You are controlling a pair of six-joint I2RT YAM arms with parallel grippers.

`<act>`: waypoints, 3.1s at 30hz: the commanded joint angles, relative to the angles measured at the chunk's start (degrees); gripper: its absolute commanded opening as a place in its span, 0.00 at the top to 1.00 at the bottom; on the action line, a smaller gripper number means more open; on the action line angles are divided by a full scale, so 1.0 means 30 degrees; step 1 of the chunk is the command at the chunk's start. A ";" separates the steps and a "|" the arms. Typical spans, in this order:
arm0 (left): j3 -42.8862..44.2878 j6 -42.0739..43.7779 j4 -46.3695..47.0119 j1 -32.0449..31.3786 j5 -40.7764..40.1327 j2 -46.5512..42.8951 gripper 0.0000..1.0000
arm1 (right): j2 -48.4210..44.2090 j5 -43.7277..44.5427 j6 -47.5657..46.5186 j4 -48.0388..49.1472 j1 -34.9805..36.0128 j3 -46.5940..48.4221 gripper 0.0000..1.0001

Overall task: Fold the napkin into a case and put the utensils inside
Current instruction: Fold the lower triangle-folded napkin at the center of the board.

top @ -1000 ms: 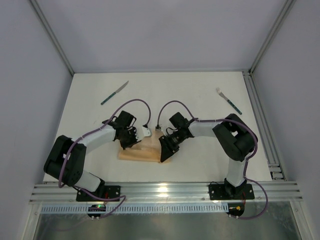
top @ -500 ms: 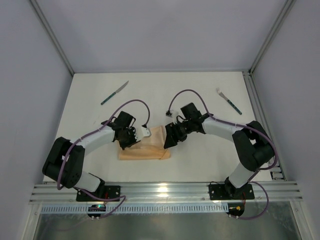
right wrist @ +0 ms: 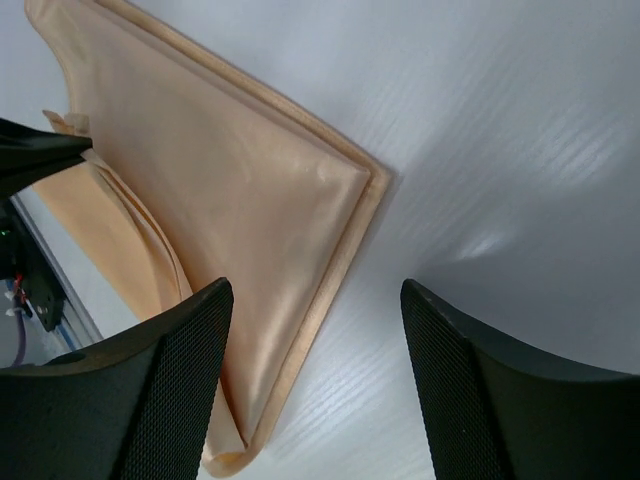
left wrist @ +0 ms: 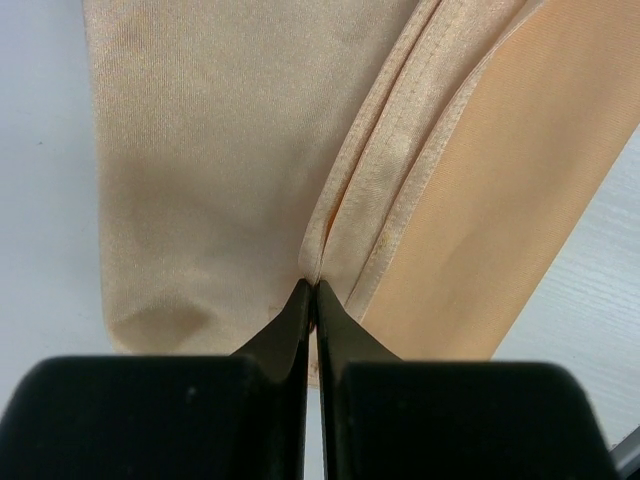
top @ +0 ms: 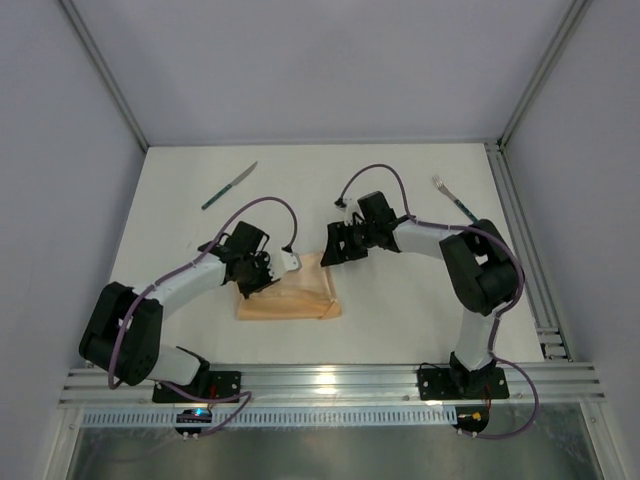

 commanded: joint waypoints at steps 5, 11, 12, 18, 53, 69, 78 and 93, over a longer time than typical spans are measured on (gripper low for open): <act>-0.0174 -0.0380 0.0020 0.0008 0.0261 -0.0424 1.00 | 0.1451 0.0684 0.2874 0.1737 0.0574 0.0508 0.34; -0.0467 -0.0586 0.0255 0.0008 0.0202 -0.0424 1.00 | 0.2534 0.1180 0.4105 0.2702 0.1278 0.0565 0.44; -0.0555 -0.0673 0.0284 0.0008 0.0173 -0.0453 1.00 | 0.2565 0.1385 0.4339 0.2791 0.1278 0.0536 0.47; -0.0877 -0.1083 0.0167 0.0008 -0.0003 -0.0834 1.00 | 0.3179 0.1652 0.5366 0.3202 0.1277 0.0740 0.85; 0.0438 -0.1376 -0.1065 0.3934 0.0583 -0.0719 1.00 | 0.2419 0.0743 0.2731 0.2851 0.0633 -0.0549 0.96; 0.1409 -0.1084 -0.0185 0.3934 0.0526 0.2564 1.00 | 0.1162 0.0215 0.1091 0.2002 0.0633 -0.0519 0.73; 0.1173 -0.0850 -0.0067 0.3934 0.0349 0.2535 1.00 | -0.2671 0.1531 -0.0139 -0.0488 0.0662 -0.0518 0.51; 0.1232 -0.1113 -0.0214 0.3905 0.0730 0.2330 1.00 | -0.8129 0.4637 -0.6147 0.5981 0.6199 -0.7082 0.39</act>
